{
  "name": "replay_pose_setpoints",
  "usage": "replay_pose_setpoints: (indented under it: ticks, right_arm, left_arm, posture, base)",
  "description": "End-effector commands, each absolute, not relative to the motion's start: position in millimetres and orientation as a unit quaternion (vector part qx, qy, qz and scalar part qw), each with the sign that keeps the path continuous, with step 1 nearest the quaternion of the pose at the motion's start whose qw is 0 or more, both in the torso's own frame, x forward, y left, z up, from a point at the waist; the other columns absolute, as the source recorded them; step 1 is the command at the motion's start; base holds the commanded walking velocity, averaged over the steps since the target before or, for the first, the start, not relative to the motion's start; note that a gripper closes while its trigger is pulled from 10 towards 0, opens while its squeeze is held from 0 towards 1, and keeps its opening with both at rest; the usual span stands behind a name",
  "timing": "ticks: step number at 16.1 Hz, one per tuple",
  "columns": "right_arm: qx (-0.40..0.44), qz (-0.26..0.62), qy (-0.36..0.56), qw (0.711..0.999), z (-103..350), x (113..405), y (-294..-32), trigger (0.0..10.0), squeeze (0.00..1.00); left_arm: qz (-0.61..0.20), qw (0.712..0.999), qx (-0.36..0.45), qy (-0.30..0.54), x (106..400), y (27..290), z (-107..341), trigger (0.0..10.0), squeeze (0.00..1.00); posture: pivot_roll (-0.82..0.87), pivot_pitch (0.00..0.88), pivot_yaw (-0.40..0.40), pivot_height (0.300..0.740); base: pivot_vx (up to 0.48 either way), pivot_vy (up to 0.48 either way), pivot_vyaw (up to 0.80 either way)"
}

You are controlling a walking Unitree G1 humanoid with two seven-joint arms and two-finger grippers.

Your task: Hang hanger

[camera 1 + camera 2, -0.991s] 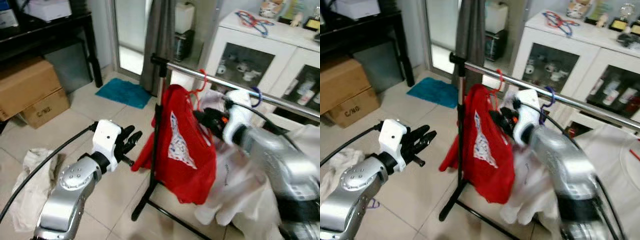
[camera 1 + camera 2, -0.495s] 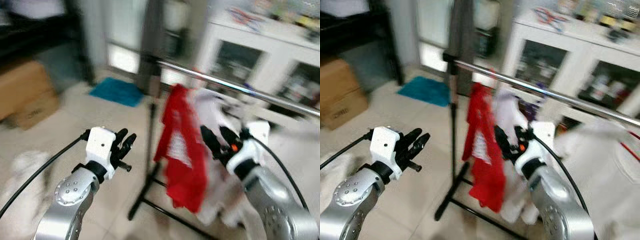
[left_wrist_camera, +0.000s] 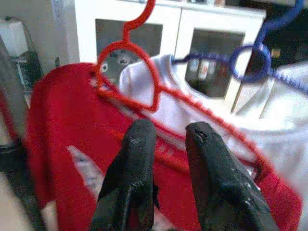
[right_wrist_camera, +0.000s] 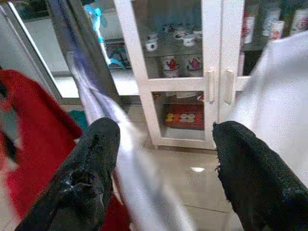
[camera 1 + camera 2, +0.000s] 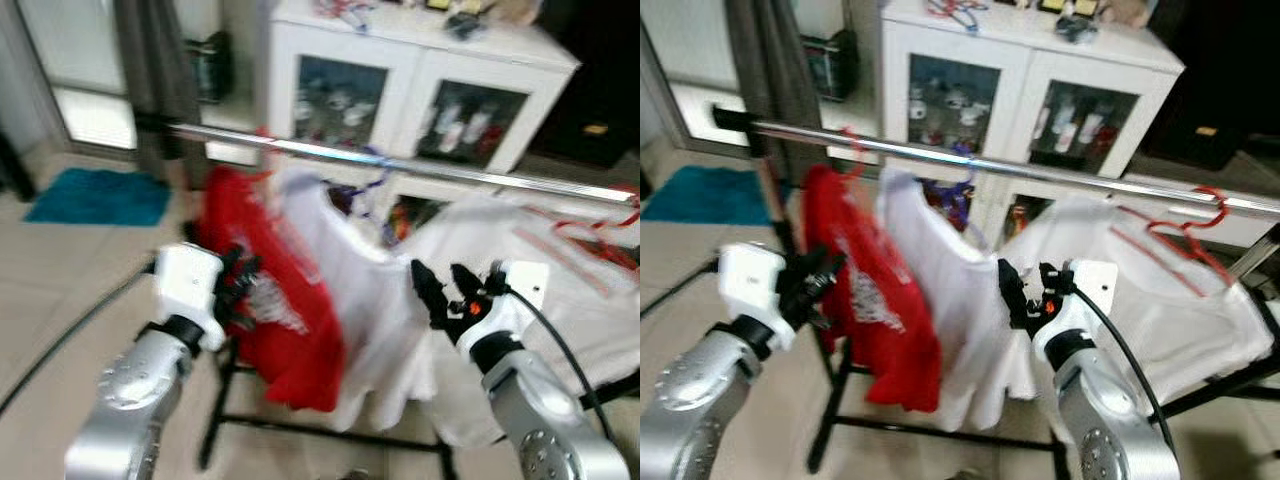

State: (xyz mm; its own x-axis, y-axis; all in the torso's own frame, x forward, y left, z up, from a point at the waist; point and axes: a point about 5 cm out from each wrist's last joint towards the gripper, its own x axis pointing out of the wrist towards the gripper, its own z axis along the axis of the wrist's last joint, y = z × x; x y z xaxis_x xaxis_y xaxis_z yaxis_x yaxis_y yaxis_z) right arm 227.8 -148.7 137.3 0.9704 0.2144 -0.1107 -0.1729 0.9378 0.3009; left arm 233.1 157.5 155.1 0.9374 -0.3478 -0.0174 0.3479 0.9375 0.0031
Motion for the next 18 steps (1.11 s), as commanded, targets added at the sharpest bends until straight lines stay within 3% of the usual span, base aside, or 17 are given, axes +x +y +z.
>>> replay_pose_setpoints:
  ticks: [1, 6, 17, 18]
  right_arm:
    - [0.139, 0.075, 0.066, 0.985, 138, 227, -158, 10.0, 0.0]
    - [0.132, 0.125, 0.089, 0.979, 137, 225, -152, 10.0, 0.0]
    - [0.129, 0.123, 0.097, 0.979, 136, 226, -151, 10.0, 0.0]
    - [0.146, 0.145, 0.095, 0.974, 138, 229, -147, 10.0, 0.0]
  left_arm:
    - [-0.192, 0.981, -0.009, 0.012, 233, 150, 156, 10.0, 0.0]
    - [-0.202, 0.978, 0.021, 0.037, 232, 149, 149, 10.0, 0.0]
    - [-0.202, 0.978, 0.021, 0.038, 232, 149, 149, 10.0, 0.0]
    - [-0.166, 0.985, 0.023, 0.048, 238, 157, 149, 10.0, 0.0]
  posture:
    - [0.06, 0.0, -0.063, 0.74]
    - [0.06, 0.0, -0.057, 0.74]
    - [0.06, 0.0, -0.057, 0.74]
    - [0.06, 0.0, -0.06, 0.74]
  base:
    - [0.0, 0.48, -0.8]
    - [0.0, 0.0, -0.16]
    - [0.0, 0.0, 0.0]
    - [0.0, 0.0, 0.0]
